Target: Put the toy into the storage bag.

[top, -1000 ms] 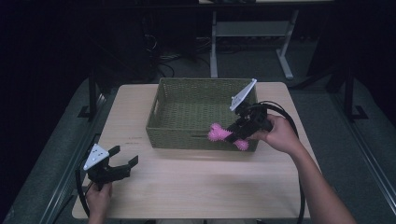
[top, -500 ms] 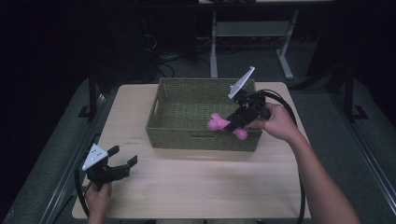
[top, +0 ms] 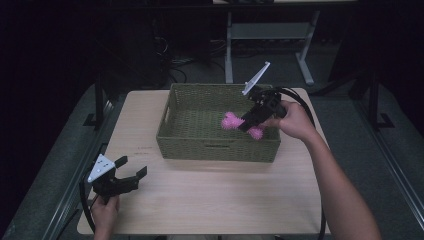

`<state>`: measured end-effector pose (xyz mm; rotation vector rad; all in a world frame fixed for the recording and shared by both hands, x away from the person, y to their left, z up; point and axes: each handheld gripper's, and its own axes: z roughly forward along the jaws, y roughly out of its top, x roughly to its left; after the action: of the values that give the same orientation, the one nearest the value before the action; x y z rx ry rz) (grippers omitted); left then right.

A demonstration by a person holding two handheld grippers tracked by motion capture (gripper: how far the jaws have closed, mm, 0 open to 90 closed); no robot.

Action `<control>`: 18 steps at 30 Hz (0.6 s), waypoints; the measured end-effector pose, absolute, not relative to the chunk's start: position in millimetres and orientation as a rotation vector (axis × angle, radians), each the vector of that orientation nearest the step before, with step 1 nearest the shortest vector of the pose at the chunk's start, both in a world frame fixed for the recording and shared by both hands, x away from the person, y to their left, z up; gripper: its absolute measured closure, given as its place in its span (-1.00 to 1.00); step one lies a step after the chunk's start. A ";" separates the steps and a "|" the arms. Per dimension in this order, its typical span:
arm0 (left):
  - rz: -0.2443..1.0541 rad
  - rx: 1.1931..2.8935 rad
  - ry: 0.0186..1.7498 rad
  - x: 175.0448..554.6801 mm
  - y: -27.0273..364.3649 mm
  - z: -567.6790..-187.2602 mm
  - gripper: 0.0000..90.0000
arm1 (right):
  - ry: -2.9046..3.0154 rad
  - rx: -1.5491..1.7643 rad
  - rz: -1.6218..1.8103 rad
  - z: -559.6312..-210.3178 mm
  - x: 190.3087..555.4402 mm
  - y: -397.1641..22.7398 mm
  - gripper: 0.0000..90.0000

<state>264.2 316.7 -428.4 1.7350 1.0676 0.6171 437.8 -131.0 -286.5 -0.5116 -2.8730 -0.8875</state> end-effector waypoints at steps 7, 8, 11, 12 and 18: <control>0.617 1.734 1.068 264.0 316.8 -428.3 -0.70 | -2.849 -0.547 -0.873 -296.9 451.2 -130.7 0.29; 0.617 1.733 1.069 264.1 316.8 -428.3 -0.70 | -2.844 -0.554 -0.875 -298.0 452.5 -130.8 0.29; 0.619 1.734 1.067 263.9 316.7 -428.3 -0.70 | -2.842 -0.566 -0.872 -301.8 456.7 -130.7 0.29; 0.618 1.734 1.067 264.2 316.7 -428.4 -0.70 | -2.840 -0.567 -0.872 -302.8 457.7 -130.5 0.29; 0.617 1.733 1.067 264.0 316.8 -428.4 -0.70 | -2.830 -0.594 -0.859 -309.0 465.0 -132.0 0.29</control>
<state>264.0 316.8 -428.4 1.7335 1.0667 0.6173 465.0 -132.0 -309.0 -0.5941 -2.8303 -0.8586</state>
